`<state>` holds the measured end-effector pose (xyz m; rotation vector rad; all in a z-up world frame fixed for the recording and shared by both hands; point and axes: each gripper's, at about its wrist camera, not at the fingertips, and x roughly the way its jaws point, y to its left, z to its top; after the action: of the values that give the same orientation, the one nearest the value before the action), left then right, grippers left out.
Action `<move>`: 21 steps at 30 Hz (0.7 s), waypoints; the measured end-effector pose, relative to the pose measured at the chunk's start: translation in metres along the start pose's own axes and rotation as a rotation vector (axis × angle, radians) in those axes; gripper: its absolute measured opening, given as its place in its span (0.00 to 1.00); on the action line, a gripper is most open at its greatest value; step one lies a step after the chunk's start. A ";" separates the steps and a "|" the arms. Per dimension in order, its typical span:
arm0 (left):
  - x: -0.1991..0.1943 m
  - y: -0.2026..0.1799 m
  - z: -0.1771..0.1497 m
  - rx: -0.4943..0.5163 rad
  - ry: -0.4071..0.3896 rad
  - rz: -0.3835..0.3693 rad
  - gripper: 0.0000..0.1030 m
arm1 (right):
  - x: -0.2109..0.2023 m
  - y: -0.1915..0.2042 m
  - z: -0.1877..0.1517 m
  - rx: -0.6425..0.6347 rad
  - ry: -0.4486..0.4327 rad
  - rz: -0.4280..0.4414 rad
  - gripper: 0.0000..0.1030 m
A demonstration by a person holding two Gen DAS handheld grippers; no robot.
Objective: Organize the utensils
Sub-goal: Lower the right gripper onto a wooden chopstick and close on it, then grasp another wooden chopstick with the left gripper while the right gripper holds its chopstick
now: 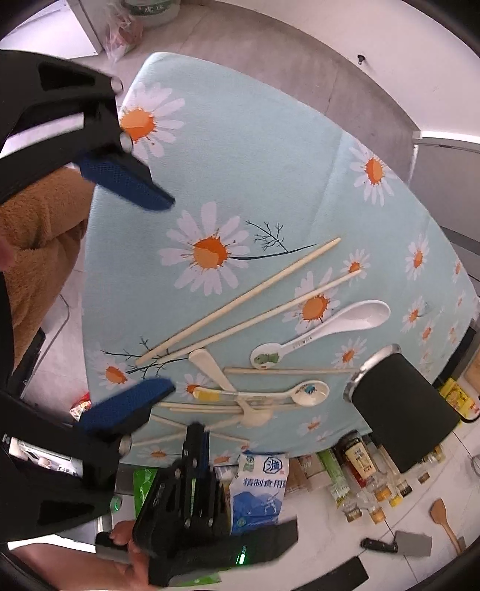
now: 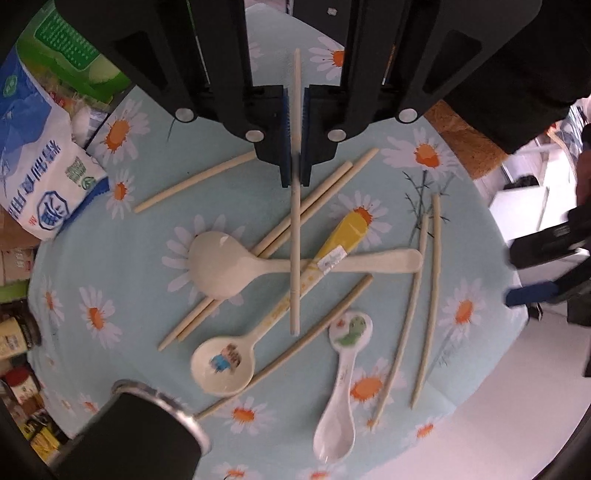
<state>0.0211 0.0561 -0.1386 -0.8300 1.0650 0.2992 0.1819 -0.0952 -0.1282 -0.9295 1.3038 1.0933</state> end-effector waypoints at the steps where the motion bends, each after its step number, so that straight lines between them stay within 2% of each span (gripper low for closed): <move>1: 0.003 0.001 0.003 -0.014 0.015 0.004 0.73 | -0.007 -0.002 -0.002 0.016 -0.025 0.013 0.06; 6: 0.013 0.002 0.023 -0.102 0.090 -0.012 0.62 | -0.044 -0.004 -0.018 0.084 -0.167 0.103 0.06; 7: 0.016 0.000 0.027 -0.106 0.111 -0.007 0.57 | -0.048 -0.005 -0.022 0.093 -0.188 0.115 0.06; 8: 0.018 -0.002 0.031 -0.114 0.133 -0.006 0.49 | -0.053 -0.006 -0.026 0.110 -0.210 0.134 0.06; 9: 0.021 -0.005 0.037 -0.127 0.152 0.000 0.46 | -0.057 -0.006 -0.031 0.126 -0.230 0.140 0.06; 11: 0.023 -0.008 0.044 -0.153 0.167 0.021 0.44 | -0.063 -0.003 -0.041 0.128 -0.267 0.095 0.06; 13: 0.027 -0.015 0.051 -0.155 0.175 0.063 0.39 | -0.068 -0.003 -0.051 0.142 -0.297 0.109 0.06; 14: 0.029 -0.018 0.054 -0.152 0.183 0.087 0.31 | -0.070 -0.004 -0.056 0.158 -0.313 0.138 0.06; 15: 0.032 -0.023 0.056 -0.141 0.194 0.119 0.28 | -0.071 -0.004 -0.062 0.171 -0.326 0.154 0.06; 18: 0.041 -0.027 0.060 -0.147 0.232 0.173 0.28 | -0.071 -0.005 -0.070 0.193 -0.365 0.167 0.06; 21: 0.049 -0.033 0.064 -0.134 0.238 0.277 0.24 | -0.073 -0.004 -0.081 0.216 -0.406 0.210 0.06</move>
<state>0.1052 0.0727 -0.1514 -0.8519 1.3986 0.5184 0.1677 -0.1804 -0.0616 -0.3892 1.1658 1.2007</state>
